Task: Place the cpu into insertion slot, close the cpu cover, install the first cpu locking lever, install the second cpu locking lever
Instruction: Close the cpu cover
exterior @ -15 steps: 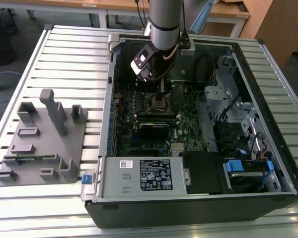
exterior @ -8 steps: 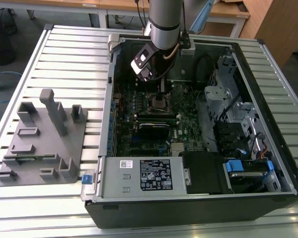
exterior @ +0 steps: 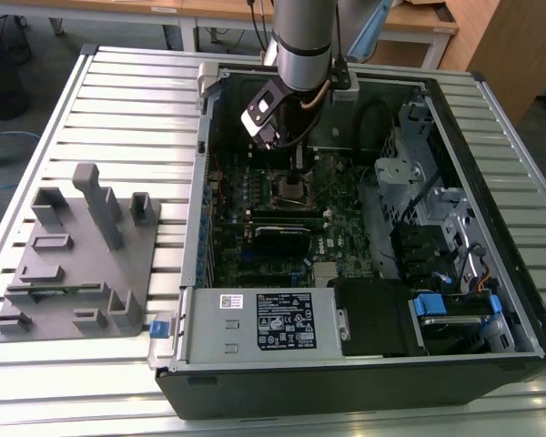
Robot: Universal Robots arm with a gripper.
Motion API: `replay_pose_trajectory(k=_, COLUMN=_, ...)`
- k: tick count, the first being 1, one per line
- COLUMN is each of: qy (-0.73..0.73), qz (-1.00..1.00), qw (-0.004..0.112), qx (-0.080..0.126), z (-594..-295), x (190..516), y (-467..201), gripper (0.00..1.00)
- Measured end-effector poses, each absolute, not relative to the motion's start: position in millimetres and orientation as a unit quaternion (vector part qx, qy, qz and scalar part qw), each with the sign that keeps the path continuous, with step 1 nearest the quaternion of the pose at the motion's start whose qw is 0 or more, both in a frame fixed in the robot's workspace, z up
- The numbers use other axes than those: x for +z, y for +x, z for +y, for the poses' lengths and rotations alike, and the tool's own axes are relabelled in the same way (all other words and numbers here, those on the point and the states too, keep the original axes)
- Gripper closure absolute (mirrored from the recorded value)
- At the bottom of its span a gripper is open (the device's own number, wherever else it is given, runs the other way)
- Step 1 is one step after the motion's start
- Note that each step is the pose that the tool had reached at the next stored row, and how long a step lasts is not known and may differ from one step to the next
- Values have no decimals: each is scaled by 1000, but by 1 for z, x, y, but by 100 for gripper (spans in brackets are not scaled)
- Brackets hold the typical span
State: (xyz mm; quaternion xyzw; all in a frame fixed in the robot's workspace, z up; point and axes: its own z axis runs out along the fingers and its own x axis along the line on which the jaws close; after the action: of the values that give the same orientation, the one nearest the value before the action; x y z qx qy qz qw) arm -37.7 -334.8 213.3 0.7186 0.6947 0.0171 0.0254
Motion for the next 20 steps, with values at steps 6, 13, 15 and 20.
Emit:
replay_pose_trajectory(k=6, qy=719, qz=695, qw=25, qx=17, z=-335, x=214, y=-38, gripper=89)
replay_pose_trajectory(k=13, qy=719, qz=695, qw=26, qx=18, z=-335, x=220, y=-38, gripper=89)
replay_pose_trajectory(k=15, qy=719, qz=695, qw=26, qx=18, z=-335, x=220, y=-38, gripper=89)
replay_pose_trajectory(k=20, qy=719, qz=695, qw=26, qx=18, z=-335, x=220, y=-38, gripper=89)
